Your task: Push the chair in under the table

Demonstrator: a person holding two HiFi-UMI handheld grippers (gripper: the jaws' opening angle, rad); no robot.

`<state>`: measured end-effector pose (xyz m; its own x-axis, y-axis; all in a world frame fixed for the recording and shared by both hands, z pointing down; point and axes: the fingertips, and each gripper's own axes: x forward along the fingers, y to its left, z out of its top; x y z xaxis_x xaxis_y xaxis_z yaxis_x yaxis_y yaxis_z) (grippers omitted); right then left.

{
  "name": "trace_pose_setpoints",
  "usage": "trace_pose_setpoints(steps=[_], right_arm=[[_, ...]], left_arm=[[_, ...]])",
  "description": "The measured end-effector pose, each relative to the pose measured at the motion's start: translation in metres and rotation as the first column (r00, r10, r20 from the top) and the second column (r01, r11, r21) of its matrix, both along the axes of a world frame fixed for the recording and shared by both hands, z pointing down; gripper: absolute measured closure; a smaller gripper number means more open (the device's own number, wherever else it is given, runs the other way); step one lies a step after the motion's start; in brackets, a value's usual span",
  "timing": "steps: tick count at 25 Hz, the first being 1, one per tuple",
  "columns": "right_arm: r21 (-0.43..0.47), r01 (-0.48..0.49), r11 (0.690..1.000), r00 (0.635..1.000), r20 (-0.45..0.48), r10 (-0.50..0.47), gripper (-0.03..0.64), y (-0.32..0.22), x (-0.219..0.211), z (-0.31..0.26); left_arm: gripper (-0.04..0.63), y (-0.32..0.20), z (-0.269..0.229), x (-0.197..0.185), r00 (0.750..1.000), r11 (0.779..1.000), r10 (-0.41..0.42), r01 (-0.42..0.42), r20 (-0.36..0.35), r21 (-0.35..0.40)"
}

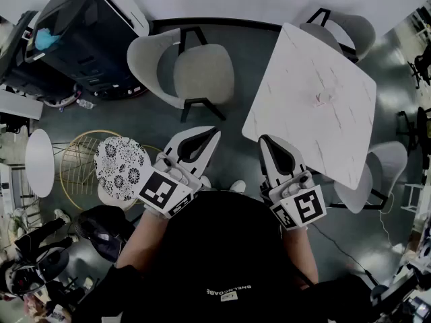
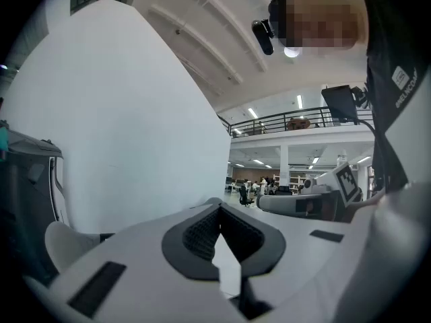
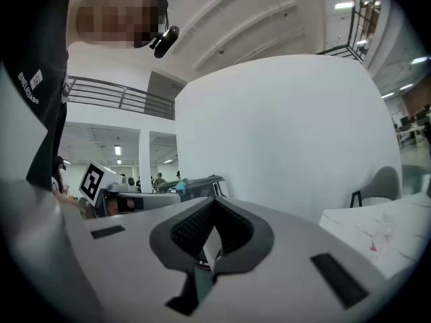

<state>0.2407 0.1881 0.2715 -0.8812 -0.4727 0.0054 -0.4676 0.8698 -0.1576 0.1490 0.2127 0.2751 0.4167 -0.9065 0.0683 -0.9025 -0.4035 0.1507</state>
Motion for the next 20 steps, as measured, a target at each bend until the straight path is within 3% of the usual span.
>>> trace_pose_setpoints(steps=[20], right_arm=[[-0.018, 0.018, 1.0, 0.999, -0.027, -0.018, 0.607, 0.02, -0.046, 0.005]], left_arm=[[0.591, 0.025, 0.008, -0.042, 1.0, 1.0, -0.001, 0.001, -0.016, -0.018]])
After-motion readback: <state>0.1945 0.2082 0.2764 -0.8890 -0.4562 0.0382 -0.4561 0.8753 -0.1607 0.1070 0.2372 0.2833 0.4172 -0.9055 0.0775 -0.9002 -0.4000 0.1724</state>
